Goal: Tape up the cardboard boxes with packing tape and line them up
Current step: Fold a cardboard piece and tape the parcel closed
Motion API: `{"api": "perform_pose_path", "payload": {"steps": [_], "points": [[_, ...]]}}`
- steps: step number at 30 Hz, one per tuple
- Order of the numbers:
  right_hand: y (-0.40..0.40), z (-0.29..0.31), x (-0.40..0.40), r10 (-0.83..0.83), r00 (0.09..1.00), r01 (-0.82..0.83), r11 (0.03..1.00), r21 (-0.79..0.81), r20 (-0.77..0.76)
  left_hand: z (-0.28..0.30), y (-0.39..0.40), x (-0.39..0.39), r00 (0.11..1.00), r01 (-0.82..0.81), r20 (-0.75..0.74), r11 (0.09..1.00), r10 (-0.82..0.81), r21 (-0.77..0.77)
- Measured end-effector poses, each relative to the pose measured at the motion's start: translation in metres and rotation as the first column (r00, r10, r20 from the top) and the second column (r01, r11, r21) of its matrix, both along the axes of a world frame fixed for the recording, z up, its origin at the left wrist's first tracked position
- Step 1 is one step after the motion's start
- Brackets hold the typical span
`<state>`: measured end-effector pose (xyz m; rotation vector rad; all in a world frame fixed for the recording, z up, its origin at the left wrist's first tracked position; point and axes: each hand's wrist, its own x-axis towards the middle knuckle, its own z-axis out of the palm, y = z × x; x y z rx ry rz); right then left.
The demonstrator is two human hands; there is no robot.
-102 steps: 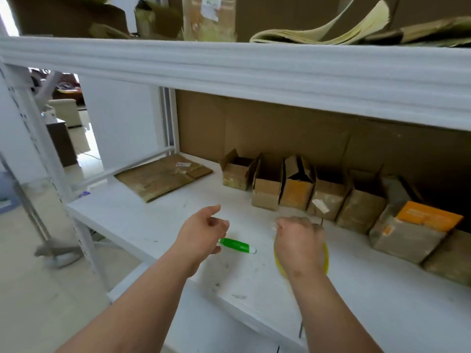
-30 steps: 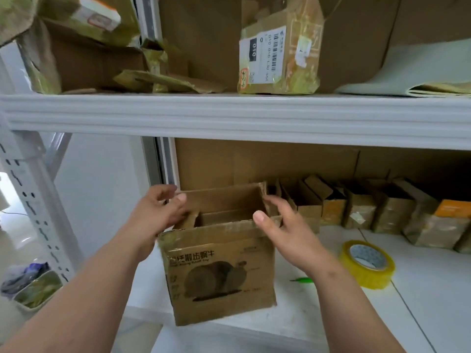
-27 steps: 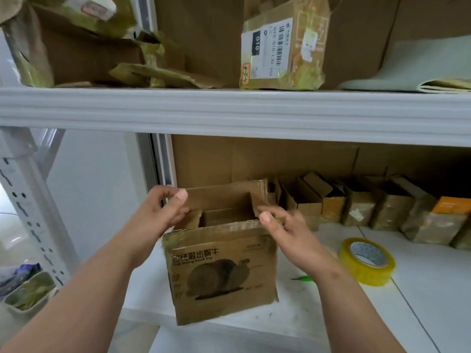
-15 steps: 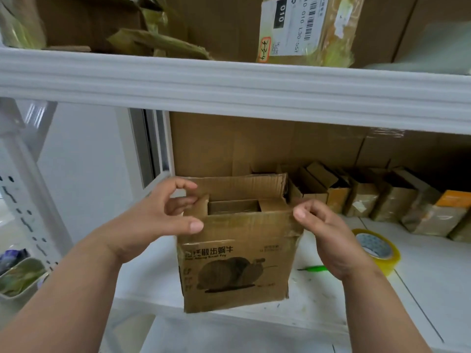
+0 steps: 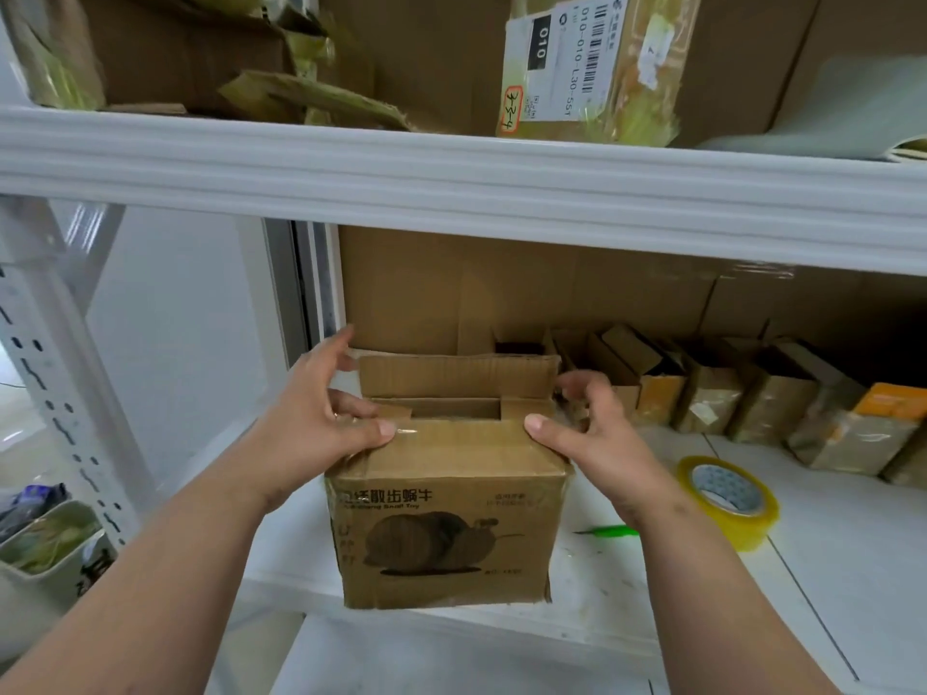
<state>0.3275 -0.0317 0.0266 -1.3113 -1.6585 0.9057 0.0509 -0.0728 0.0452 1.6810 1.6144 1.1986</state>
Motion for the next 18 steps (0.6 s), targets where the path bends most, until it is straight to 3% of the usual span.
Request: {"api": "perform_pose_path", "payload": {"steps": [3,6,8,12,16,18], "points": [[0.002,0.0,-0.002,-0.001,0.999,0.002,1.0,0.009,-0.049,-0.002,0.002,0.002,0.994,-0.037,-0.105,0.999,0.035,-0.02],[0.006,-0.003,-0.002,0.025,0.995,-0.031,0.998,0.062,0.1,-0.009,0.004,0.005,0.991,-0.088,-0.101,0.996,0.087,-0.008],[0.007,-0.006,-0.001,-0.012,0.983,-0.008,0.994,0.106,0.184,-0.012,0.004,0.009,0.964,-0.165,-0.205,0.986,0.169,0.036],[0.006,-0.004,0.004,-0.051,0.869,-0.032,0.987,0.158,0.493,-0.002,0.004,0.015,0.713,-0.247,-0.659,0.965,0.24,0.084],[0.008,-0.003,0.008,-0.026,0.811,-0.084,0.984,0.16,0.584,0.008,0.006,0.026,0.566,-0.271,-0.812,0.962,0.145,-0.018],[0.007,-0.007,0.01,0.008,0.832,-0.102,0.985,0.139,0.555,0.012,0.006,0.039,0.526,-0.266,-0.837,0.964,0.151,0.007]]}}
